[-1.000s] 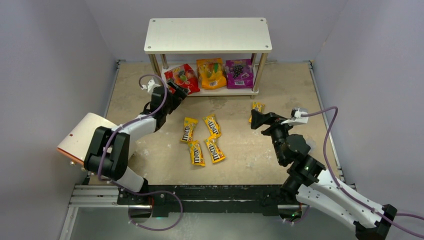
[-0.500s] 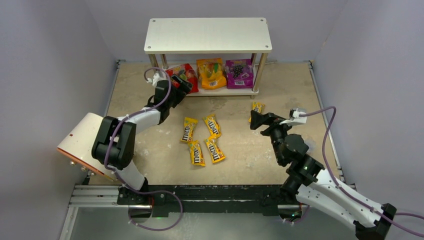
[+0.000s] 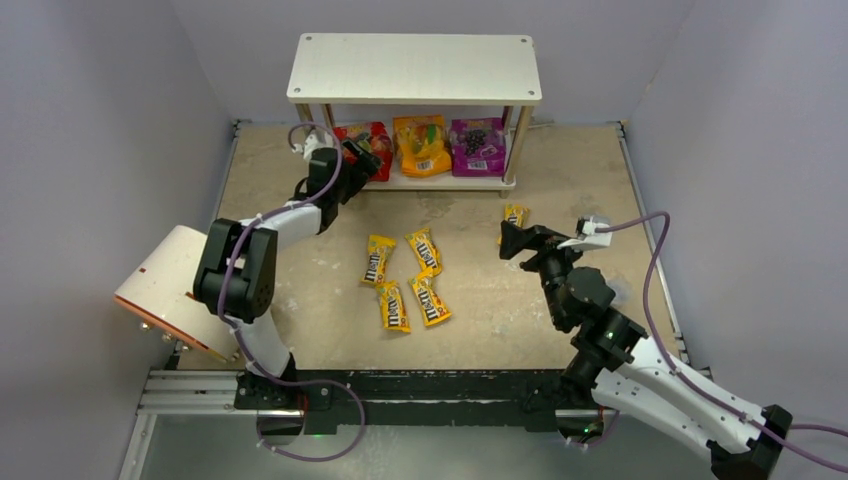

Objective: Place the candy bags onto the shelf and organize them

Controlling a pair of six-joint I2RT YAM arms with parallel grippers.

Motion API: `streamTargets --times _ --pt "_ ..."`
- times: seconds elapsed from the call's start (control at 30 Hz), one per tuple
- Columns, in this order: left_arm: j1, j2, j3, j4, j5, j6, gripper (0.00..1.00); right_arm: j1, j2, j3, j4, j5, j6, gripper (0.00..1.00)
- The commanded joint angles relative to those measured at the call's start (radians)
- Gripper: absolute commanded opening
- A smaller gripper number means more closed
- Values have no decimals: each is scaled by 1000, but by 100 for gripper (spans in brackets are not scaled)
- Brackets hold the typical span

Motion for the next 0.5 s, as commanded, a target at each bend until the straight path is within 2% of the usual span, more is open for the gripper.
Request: streamTargets --times 0.0,0.2,0.37,0.47 --pt "17 15 39 74 68 23 99 -3 6 5 30 39 -17 99" --pt "16 -61 18 16 67 53 99 -4 21 22 -21 21 13 99" --pt "6 -216 -159 -37 155 72 99 -4 16 23 -66 -2 23 99" --pt "-41 -355 -236 -193 148 126 99 -3 21 35 -115 -17 10 99"
